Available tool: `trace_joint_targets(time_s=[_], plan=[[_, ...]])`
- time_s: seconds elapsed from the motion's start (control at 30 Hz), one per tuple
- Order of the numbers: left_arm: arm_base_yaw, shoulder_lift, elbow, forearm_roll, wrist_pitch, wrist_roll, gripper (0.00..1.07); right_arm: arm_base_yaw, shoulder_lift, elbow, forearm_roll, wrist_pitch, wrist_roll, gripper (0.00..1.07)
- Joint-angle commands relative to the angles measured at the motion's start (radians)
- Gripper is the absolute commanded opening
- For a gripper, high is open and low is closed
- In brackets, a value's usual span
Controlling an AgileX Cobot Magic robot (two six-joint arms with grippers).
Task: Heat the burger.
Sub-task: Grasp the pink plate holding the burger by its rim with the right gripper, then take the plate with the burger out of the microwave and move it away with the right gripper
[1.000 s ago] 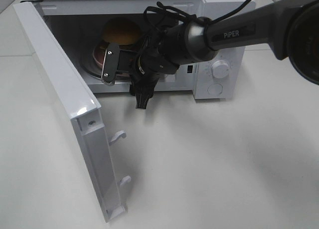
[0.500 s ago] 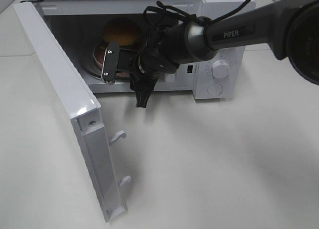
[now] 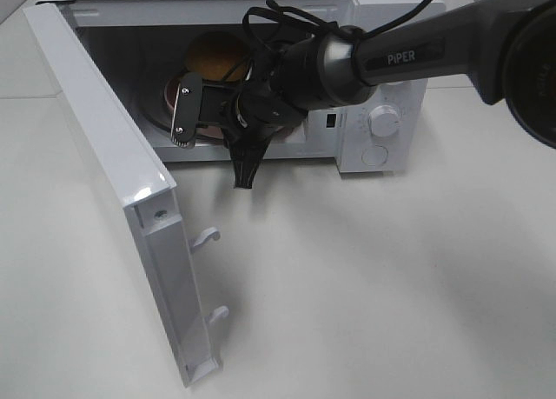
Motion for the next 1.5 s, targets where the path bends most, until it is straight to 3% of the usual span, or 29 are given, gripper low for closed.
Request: trace_joint_targets(time_s=[0.03,0.87,1.5], plan=[[-0.001,-0.007,0.002,0.001,-0.008,0.0,0.0,-0.008,0.0,-0.002,0.003,0.026,0.018,0.0],[-0.001,-0.007,0.002,0.001,-0.008,0.0,0.0,0.028,-0.107,0.007,0.092,0.066,-0.223,0.0],[-0.001,-0.007,0.002,0.001,-0.008,0.0,0.0,0.028,-0.321,0.341,0.09,-0.134,-0.433,0.0]])
